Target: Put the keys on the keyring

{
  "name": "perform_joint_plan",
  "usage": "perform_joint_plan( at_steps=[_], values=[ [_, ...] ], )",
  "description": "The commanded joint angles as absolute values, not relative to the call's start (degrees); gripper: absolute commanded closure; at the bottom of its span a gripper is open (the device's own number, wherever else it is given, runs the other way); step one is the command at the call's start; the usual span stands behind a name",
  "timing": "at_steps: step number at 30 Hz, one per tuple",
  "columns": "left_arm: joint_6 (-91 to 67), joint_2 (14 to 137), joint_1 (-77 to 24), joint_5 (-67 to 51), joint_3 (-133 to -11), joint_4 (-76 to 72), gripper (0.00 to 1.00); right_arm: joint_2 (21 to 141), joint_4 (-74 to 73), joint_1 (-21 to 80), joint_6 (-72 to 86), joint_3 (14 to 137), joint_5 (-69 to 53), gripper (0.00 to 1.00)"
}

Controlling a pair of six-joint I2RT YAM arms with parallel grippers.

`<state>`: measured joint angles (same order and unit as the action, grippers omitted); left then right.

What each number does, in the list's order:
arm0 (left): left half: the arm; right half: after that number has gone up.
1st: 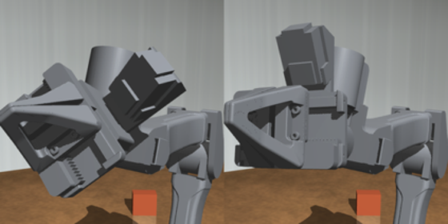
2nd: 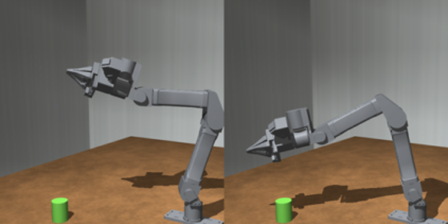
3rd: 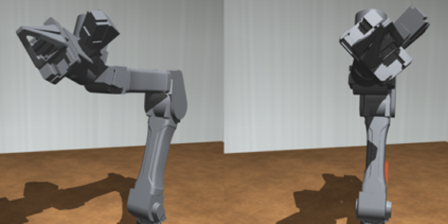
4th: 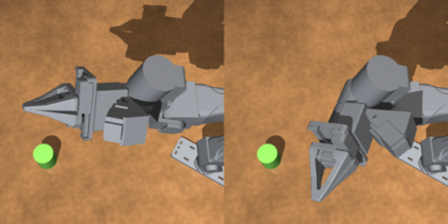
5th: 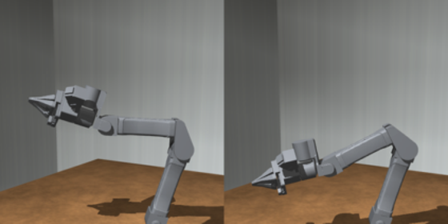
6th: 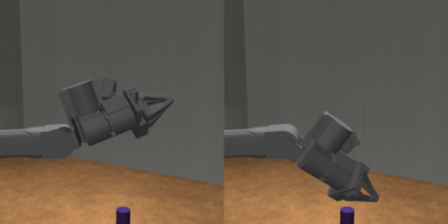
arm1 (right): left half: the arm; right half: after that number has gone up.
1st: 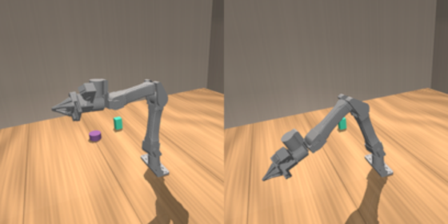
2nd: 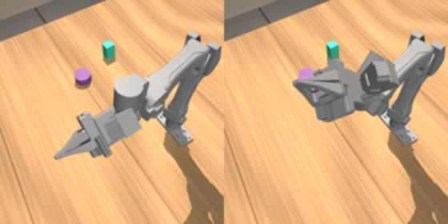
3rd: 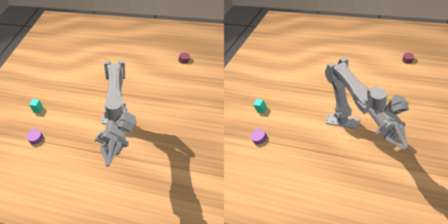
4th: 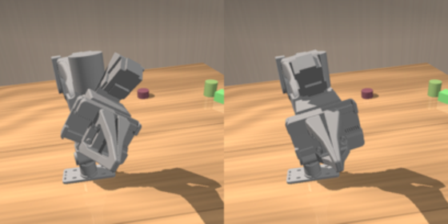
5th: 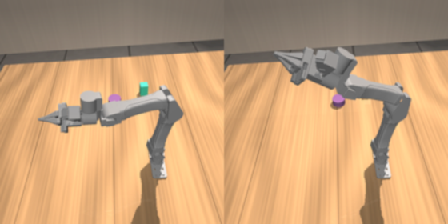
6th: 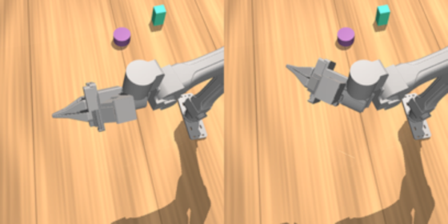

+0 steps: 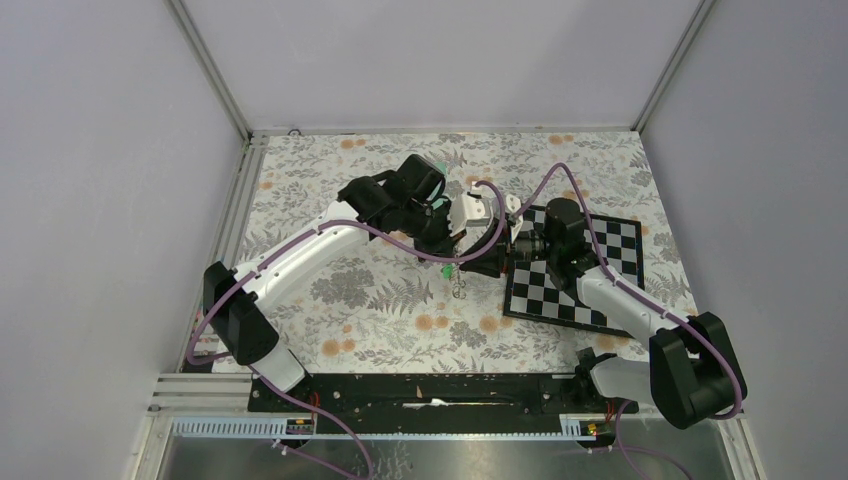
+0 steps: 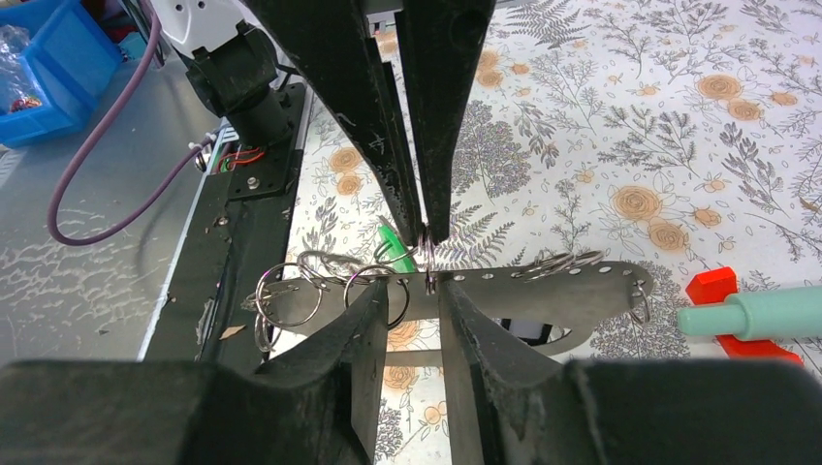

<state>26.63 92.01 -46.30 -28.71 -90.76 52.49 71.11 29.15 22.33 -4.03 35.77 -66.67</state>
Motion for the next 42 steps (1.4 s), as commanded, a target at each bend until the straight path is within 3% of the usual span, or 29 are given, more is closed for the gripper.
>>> perform_joint_plan(
  at_steps=[1, 18, 28, 34, 38, 42],
  values=[
    [25.68, 92.07, -46.23, -31.47, -92.63, 50.7, 1.0, 70.76, 32.74, 22.24, -1.77, 35.93, -66.46, 0.65],
    [23.83, 91.14, -46.23, -33.38, -89.89, 48.08, 1.0, 70.85, 42.71, 21.97, 7.62, 34.38, -67.17, 0.64],
    [23.5, 91.4, -46.23, -34.01, -90.08, 48.13, 1.0, 71.41, 42.93, 21.97, 8.1, 34.32, -65.9, 0.79],
    [23.2, 91.58, -46.23, -34.25, -90.5, 48.1, 1.0, 71.55, 42.51, 21.97, 8.09, 34.55, -65.43, 1.0],
    [24.22, 91.16, -46.14, -34.79, -90.29, 48.08, 1.0, 71.29, 41.95, 21.97, 8.52, 35.32, -65.28, 1.0],
    [27.05, 89.77, -44.94, -36.31, -89.32, 48.09, 0.73, 70.17, 41.84, 21.25, 9.21, 36.63, -66.26, 1.0]
  ],
)
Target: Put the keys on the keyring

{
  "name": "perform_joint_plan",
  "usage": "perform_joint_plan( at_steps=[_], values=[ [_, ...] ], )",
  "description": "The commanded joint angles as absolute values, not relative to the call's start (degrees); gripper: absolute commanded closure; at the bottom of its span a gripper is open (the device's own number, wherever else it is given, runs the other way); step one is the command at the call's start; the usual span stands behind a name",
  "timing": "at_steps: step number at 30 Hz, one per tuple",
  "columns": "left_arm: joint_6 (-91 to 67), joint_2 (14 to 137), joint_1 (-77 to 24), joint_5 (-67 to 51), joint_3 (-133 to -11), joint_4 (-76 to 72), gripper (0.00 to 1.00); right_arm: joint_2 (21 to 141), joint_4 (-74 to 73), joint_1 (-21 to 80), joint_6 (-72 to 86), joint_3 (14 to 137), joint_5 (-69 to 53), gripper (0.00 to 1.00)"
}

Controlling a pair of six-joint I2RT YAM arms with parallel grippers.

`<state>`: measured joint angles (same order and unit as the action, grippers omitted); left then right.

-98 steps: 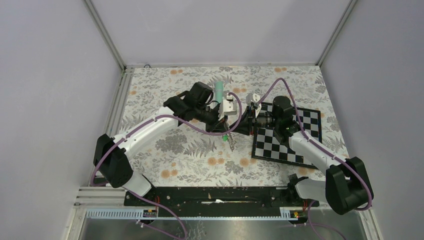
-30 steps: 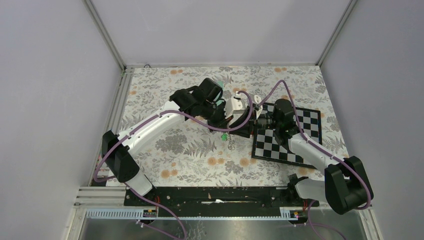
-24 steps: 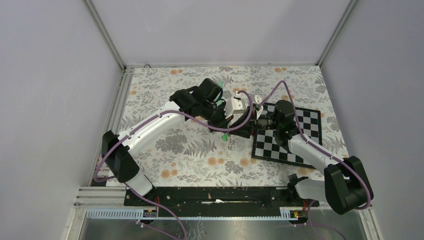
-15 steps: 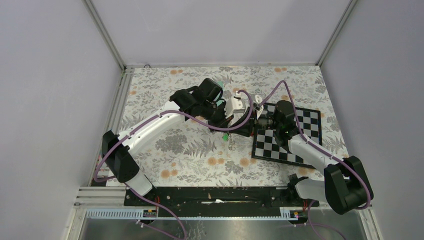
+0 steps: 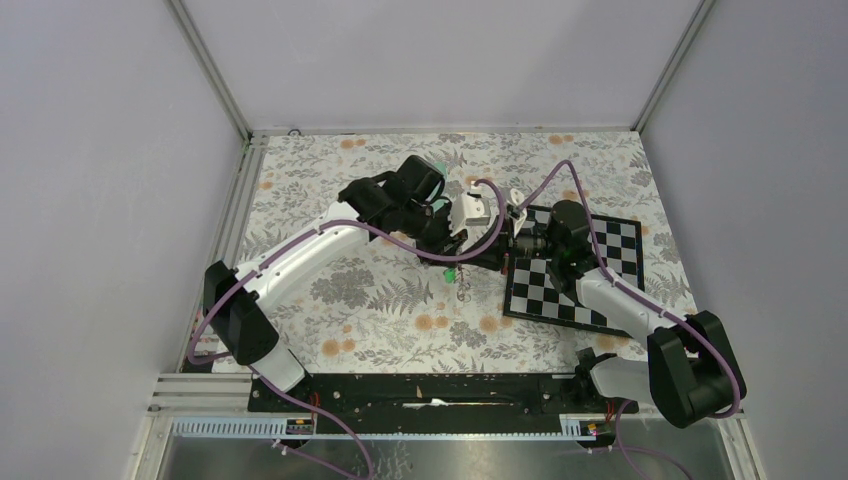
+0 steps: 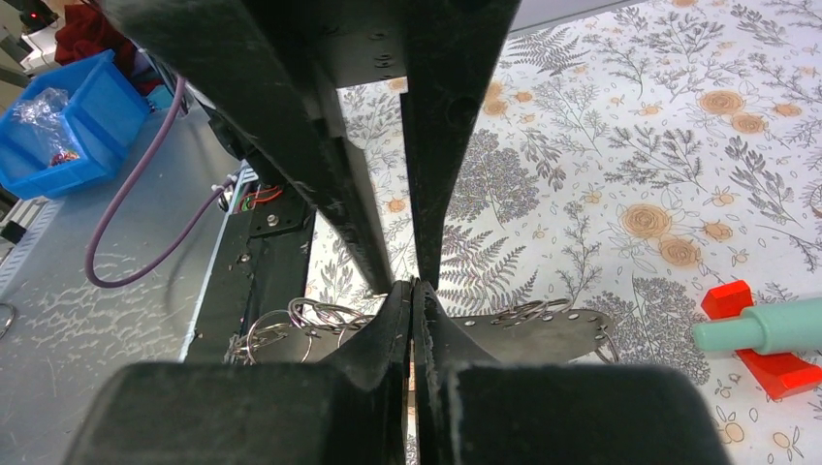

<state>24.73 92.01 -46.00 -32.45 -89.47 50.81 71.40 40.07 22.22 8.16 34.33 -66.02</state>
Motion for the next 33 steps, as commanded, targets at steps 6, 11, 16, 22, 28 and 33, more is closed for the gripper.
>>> perform_joint_plan(
  at_steps=[6, 11, 16, 22, 28, 33],
  values=[
    [28.76, 87.79, -41.19, -41.5, -88.7, 48.02, 0.53, 69.23, 43.08, 19.85, 10.32, 38.97, -68.03, 1.0],
    [28.37, 85.39, -40.17, -42.12, -85.09, 44.16, 0.47, 69.1, 44.99, 19.04, 11.44, 39.88, -70.25, 1.0],
    [30.52, 82.76, -40.14, -43.06, -80.56, 38.69, 0.43, 68.97, 47.52, 18.46, 13.66, 39.17, -71.18, 1.0],
    [32.76, 80.72, -40.17, -46.28, -75.4, 31.56, 0.31, 69.17, 49.48, 18.37, 14.58, 38.8, -72.63, 1.0],
    [32.16, 82.39, -40.4, -48.47, -75.33, 29.53, 0.3, 69.16, 49.57, 18.41, 14.3, 38.3, -73.17, 1.0],
    [31.3, 84.21, -40.83, -49.32, -76.15, 29.49, 0.42, 69.17, 49.57, 18.37, 14.17, 37.98, -73.3, 1.0]
  ],
)
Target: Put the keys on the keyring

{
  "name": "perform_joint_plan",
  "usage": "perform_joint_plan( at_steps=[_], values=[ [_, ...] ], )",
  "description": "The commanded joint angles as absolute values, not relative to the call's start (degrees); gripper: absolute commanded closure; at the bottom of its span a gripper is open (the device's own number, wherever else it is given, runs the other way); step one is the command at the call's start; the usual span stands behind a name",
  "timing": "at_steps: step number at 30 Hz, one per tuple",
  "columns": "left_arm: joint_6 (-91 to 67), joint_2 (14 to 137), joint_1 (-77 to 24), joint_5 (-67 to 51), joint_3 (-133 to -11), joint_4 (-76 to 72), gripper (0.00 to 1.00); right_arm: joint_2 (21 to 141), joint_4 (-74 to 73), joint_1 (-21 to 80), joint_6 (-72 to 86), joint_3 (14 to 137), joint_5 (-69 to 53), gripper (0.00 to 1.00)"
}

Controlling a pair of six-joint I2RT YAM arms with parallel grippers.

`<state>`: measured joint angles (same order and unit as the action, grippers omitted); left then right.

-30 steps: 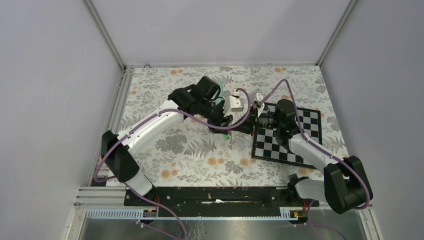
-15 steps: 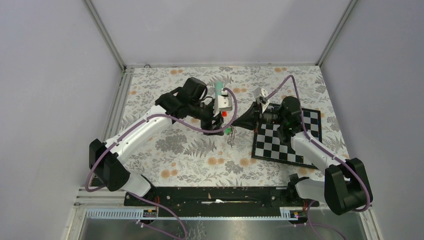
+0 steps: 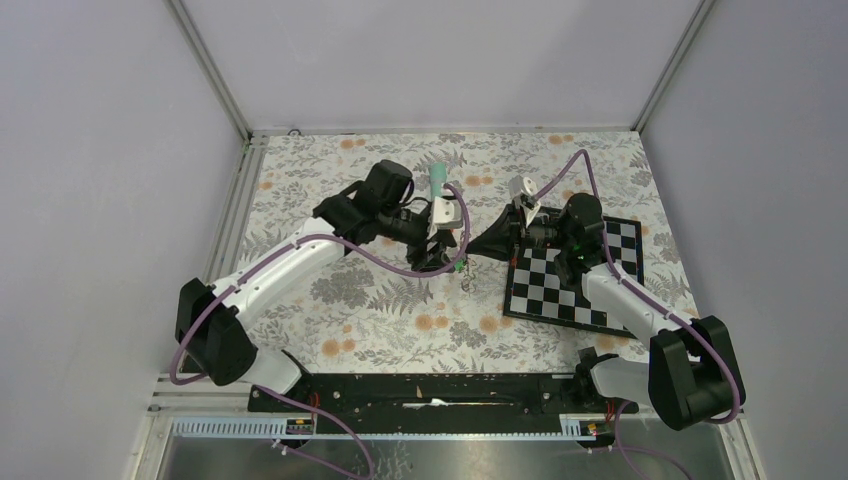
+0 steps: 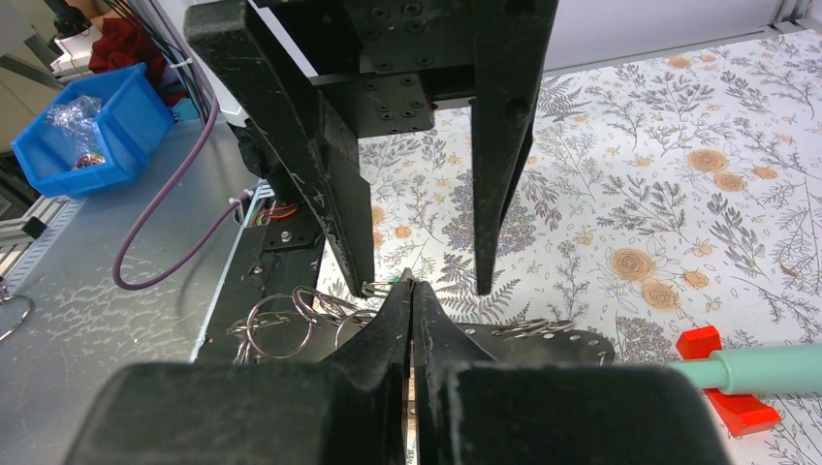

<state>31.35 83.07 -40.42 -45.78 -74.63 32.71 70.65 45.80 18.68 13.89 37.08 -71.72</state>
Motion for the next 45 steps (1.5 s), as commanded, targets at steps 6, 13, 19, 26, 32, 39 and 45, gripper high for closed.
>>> perform_joint_plan(
  at_steps=[6, 13, 19, 26, 32, 39, 45],
  values=[
    [31.1, 85.24, -40.96, -49.95, -76.01, 29.53, 0.63, 69.09, 49.86, 18.37, 14.32, 37.86, -73.21, 1.0],
    [30.3, 86.23, -41.02, -51.09, -75.63, 29.53, 0.96, 68.93, 51.3, 18.37, 15.04, 37.4, -72.42, 1.0],
    [29.92, 87.07, -41.51, -50.84, -76.24, 30.06, 1.0, 68.9, 52.26, 18.37, 15.3, 36.8, -71.27, 1.0],
    [29.57, 89.53, -42.32, -50.3, -78.65, 31.69, 1.0, 69.29, 55.04, 18.37, 16.91, 35.84, -70.59, 1.0],
    [28.82, 91.4, -43.02, -50.37, -80.67, 31.99, 1.0, 69.39, 56.07, 18.37, 17.41, 35.18, -70.4, 1.0],
    [29.17, 90.51, -42.89, -48.8, -80.95, 32.56, 0.81, 69.0, 54.05, 18.37, 15.19, 34.68, -70.65, 1.0],
    [31.35, 87.04, -41.19, -47.4, -79.65, 33.18, 0.6, 68.91, 51.47, 18.44, 12.91, 34.85, -71.34, 1.0]
  ],
)
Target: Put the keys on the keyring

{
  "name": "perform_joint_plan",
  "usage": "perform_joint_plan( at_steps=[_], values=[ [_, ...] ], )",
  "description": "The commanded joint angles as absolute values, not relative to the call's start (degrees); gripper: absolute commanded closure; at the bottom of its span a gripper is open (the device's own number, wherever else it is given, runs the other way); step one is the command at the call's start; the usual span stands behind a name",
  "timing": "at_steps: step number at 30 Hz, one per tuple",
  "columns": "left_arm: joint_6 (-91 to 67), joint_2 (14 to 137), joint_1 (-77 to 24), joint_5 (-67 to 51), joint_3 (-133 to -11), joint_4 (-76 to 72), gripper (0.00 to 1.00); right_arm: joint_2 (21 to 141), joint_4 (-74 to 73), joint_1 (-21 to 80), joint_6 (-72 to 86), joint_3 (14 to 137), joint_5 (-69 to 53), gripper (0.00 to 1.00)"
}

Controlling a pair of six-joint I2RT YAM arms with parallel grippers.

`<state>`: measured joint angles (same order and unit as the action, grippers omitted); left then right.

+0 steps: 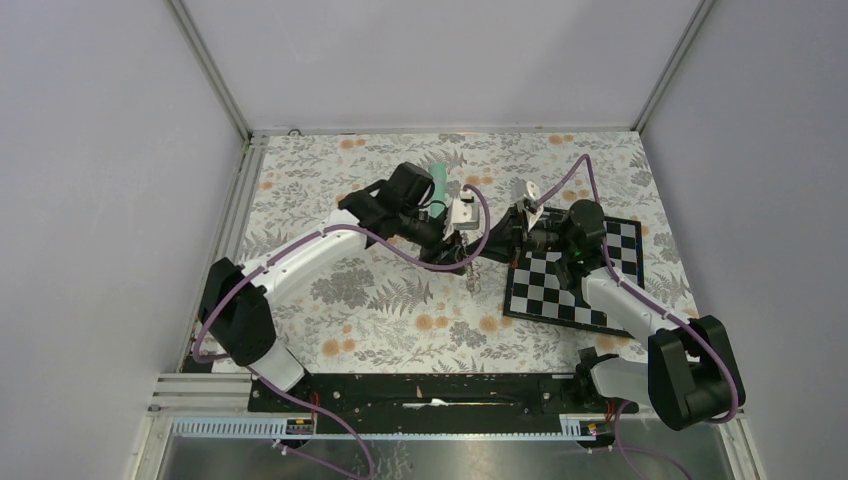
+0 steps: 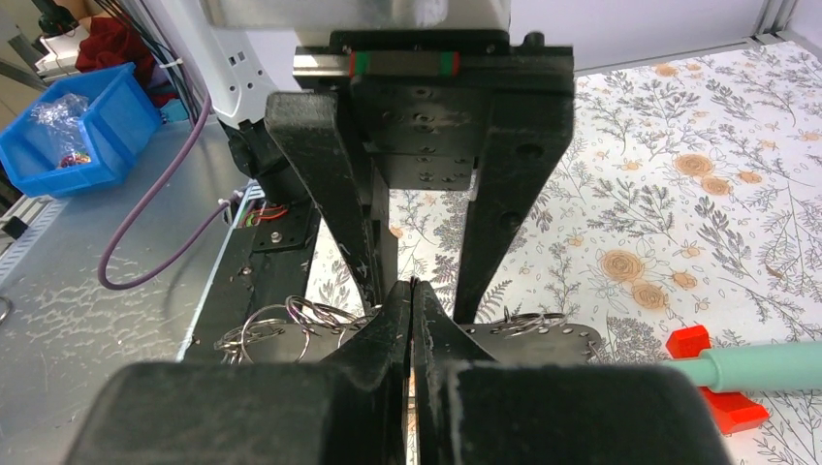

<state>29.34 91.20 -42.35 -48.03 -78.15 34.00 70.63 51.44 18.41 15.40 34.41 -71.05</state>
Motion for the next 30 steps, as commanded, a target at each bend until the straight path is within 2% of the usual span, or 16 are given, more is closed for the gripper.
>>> perform_joint_plan(
  at_steps=[1, 5, 10, 20, 30],
  values=[
    [31.64, 86.51, -40.83, -47.38, -79.39, 33.22, 0.58, 68.95, 51.3, 18.38, 12.7, 34.95, -71.48, 1.0],
    [32.87, 85.05, -40.09, -47.5, -79.4, 33.47, 0.5, 69.0, 50.01, 18.39, 11.58, 35.18, -72.11, 1.0],
    [33.26, 85.05, -39.99, -49.12, -80.48, 33.49, 0.5, 68.82, 49.13, 18.44, 10.68, 35.29, -72.41, 1.0],
    [31.71, 88.03, -39.99, -52.4, -81.84, 32.09, 0.53, 68.88, 49.31, 18.37, 11.22, 35.33, -72.33, 1.0],
    [30.56, 89.71, -40.21, -54.92, -82.88, 32.08, 0.65, 69.0, 49.37, 18.36, 11.17, 35.22, -71.98, 1.0]
  ],
)
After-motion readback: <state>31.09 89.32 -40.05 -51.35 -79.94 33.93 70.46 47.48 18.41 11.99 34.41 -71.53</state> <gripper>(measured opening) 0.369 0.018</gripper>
